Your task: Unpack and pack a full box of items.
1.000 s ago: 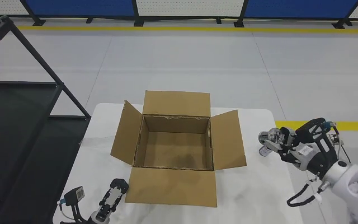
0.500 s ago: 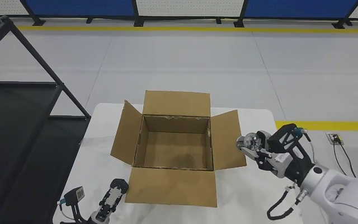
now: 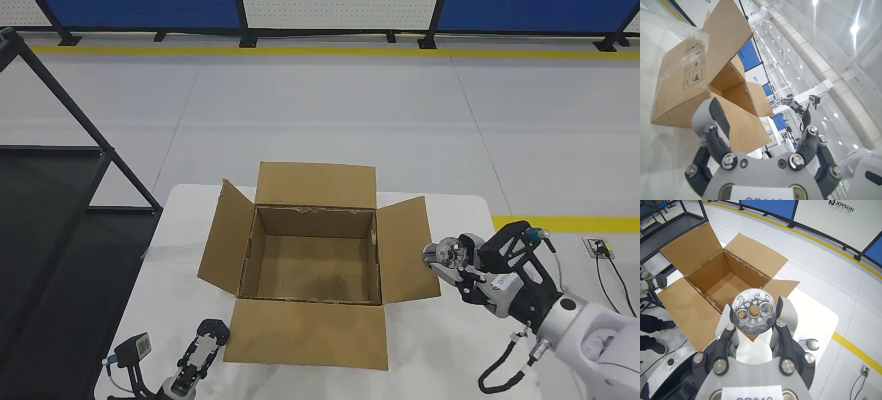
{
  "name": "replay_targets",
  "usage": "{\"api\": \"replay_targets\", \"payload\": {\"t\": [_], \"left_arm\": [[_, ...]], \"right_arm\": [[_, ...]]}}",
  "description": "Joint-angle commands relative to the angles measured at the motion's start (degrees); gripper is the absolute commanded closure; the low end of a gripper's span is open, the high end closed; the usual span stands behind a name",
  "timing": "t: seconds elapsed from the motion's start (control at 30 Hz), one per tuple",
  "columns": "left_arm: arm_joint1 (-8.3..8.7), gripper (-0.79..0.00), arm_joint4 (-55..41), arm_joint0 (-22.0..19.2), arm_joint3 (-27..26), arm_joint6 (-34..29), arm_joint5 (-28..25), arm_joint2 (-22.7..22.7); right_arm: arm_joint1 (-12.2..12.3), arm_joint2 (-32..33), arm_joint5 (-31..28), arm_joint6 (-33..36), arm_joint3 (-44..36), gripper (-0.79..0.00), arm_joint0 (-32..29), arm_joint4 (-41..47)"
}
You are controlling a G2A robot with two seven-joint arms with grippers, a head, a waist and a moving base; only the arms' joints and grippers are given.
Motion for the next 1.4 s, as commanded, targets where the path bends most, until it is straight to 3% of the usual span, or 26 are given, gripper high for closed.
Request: {"api": "replay_targets", "payload": {"t": [0.0, 0.93, 1.17, 1.37], "left_arm": [[0.00, -0.785, 0.0, 0.0, 0.0, 0.0, 0.0, 0.0], [0.00, -0.785, 0.0, 0.0, 0.0, 0.0, 0.0, 0.0], [0.00, -0.785, -0.1, -0.2, -0.1, -0.1, 0.8, -0.1], [-0.02, -0.785, -2.1, 0.6, 0.4, 1.4, 0.2, -2.3]], "right_arm": [[0.0, 0.0, 0.0, 0.0, 0.0, 0.000, 0.0, 0.0], [0.0, -0.3, 0.0, -1.1, 0.2, 0.000, -0.4, 0.2], [0.1, -7.4, 0.2, -2.0, 1.6, 0.000, 2.5, -2.6], [-0.4, -19.6, 2.6, 0.4, 4.9, 0.000, 11.2, -7.6]]}}
